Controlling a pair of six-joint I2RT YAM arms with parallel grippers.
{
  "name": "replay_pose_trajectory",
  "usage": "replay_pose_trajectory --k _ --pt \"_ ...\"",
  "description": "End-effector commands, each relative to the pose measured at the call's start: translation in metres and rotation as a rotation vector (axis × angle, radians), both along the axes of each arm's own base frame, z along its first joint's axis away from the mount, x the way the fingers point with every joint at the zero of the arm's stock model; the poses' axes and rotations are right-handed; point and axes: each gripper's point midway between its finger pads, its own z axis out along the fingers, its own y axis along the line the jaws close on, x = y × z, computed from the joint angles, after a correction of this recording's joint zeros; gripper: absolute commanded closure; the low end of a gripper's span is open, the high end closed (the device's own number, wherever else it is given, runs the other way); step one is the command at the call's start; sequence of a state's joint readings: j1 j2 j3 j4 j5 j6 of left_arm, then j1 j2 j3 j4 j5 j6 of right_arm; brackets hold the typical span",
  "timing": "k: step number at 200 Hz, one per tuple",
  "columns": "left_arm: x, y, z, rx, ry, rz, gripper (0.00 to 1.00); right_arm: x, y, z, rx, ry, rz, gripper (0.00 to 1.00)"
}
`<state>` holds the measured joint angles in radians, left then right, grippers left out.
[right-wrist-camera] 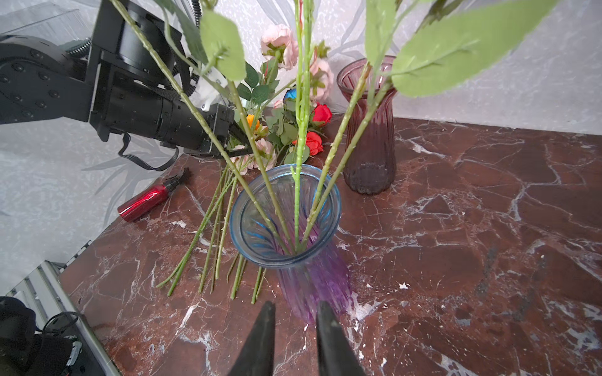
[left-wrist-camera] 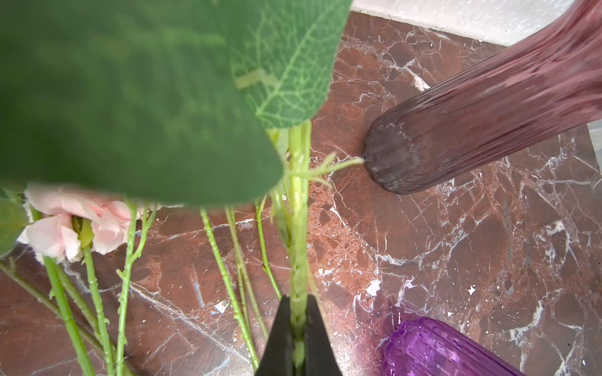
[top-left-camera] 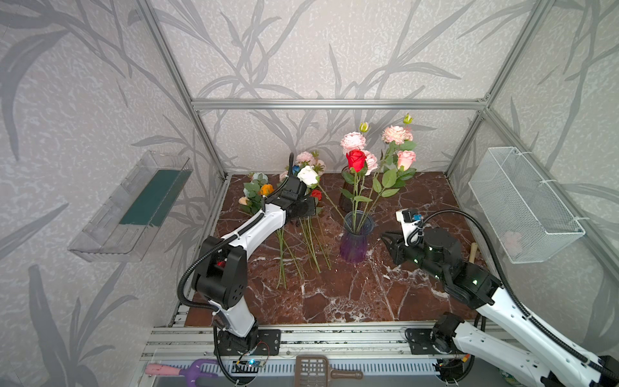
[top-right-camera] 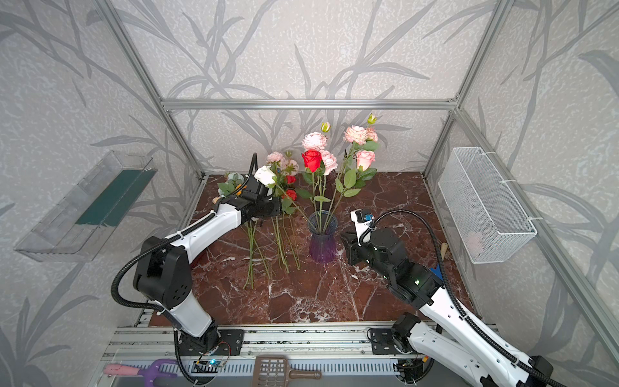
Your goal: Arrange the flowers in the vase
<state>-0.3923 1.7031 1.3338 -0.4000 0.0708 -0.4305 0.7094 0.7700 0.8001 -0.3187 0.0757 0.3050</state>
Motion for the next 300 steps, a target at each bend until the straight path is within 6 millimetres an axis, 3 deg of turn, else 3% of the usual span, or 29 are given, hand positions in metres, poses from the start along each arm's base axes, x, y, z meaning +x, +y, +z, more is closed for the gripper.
replay_pose_trajectory --k 1,32,70,111,132,149,171,197,226,256,280,300 --pt "-0.004 0.008 0.018 0.002 -0.046 0.029 1.00 -0.001 0.000 0.008 0.027 -0.009 0.001 0.76" --pt "-0.008 0.024 0.053 -0.021 -0.169 0.080 1.00 -0.004 -0.004 0.014 0.032 -0.021 -0.002 0.76" --pt "-0.020 0.063 0.107 -0.028 -0.315 0.186 1.00 -0.008 -0.003 0.031 0.071 -0.060 0.016 0.73" --pt "-0.050 0.110 0.183 -0.091 -0.534 0.294 1.00 -0.016 0.008 0.061 0.132 -0.109 0.095 0.67" --pt "-0.073 0.122 0.227 -0.136 -0.662 0.275 1.00 -0.021 0.015 0.077 0.160 -0.131 0.144 0.64" --pt "-0.096 0.107 0.267 -0.204 -0.761 0.120 1.00 -0.023 0.021 0.090 0.178 -0.145 0.177 0.63" --pt "-0.136 0.067 0.307 -0.303 -0.835 -0.199 1.00 -0.028 0.030 0.105 0.197 -0.165 0.220 0.61" --pt "-0.192 0.036 0.336 -0.404 -0.919 -0.476 1.00 -0.034 0.044 0.122 0.209 -0.198 0.267 0.60" --pt "-0.236 0.017 0.355 -0.548 -0.940 -0.671 1.00 -0.046 0.068 0.139 0.184 -0.244 0.333 0.60" --pt "-0.245 0.012 0.366 -0.638 -0.945 -0.717 1.00 -0.058 0.094 0.156 0.187 -0.283 0.404 0.60" --pt "-0.239 0.006 0.364 -0.683 -0.927 -0.713 1.00 -0.064 0.114 0.173 0.219 -0.312 0.460 0.59" --pt "-0.230 -0.001 0.358 -0.689 -0.905 -0.689 1.00 -0.080 0.139 0.182 0.221 -0.333 0.542 0.58"
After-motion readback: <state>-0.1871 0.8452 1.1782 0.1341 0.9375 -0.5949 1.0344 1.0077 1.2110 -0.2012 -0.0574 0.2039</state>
